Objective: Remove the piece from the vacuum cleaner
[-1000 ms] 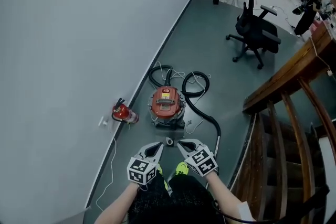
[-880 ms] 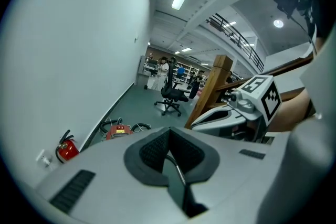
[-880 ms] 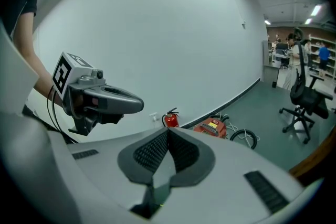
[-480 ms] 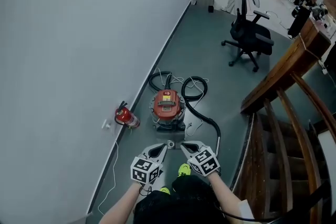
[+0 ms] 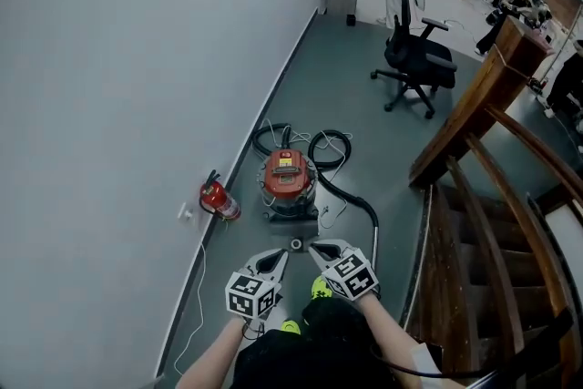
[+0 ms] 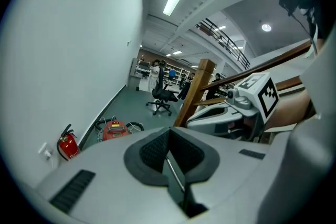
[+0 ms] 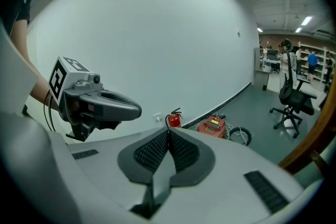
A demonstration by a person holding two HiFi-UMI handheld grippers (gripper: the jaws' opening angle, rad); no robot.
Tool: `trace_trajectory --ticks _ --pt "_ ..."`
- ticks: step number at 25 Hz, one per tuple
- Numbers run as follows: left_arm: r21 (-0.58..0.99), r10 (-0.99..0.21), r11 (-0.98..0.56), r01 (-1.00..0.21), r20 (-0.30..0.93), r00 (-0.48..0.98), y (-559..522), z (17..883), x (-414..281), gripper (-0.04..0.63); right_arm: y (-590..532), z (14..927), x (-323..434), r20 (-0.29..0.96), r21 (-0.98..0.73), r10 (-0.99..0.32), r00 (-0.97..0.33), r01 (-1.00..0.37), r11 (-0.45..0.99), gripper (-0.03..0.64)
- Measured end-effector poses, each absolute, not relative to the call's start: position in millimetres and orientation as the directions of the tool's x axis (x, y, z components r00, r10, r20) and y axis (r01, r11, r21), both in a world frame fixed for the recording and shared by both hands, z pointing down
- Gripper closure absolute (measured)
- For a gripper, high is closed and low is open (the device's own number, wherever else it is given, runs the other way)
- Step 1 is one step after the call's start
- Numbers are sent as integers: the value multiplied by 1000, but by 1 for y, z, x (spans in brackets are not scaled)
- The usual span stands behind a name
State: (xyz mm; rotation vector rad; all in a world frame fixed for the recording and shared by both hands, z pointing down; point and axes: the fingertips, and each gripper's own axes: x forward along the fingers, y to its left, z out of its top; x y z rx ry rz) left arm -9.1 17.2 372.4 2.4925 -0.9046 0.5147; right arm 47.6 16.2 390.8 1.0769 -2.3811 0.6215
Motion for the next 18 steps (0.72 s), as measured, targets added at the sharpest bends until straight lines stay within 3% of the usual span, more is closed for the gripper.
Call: trace_trajectory --ticks 18 --pt "257 -478 -752 -607 422 771 139 353 -44 586 133 362 23 520 -157 -673 -525 -834 529 601"
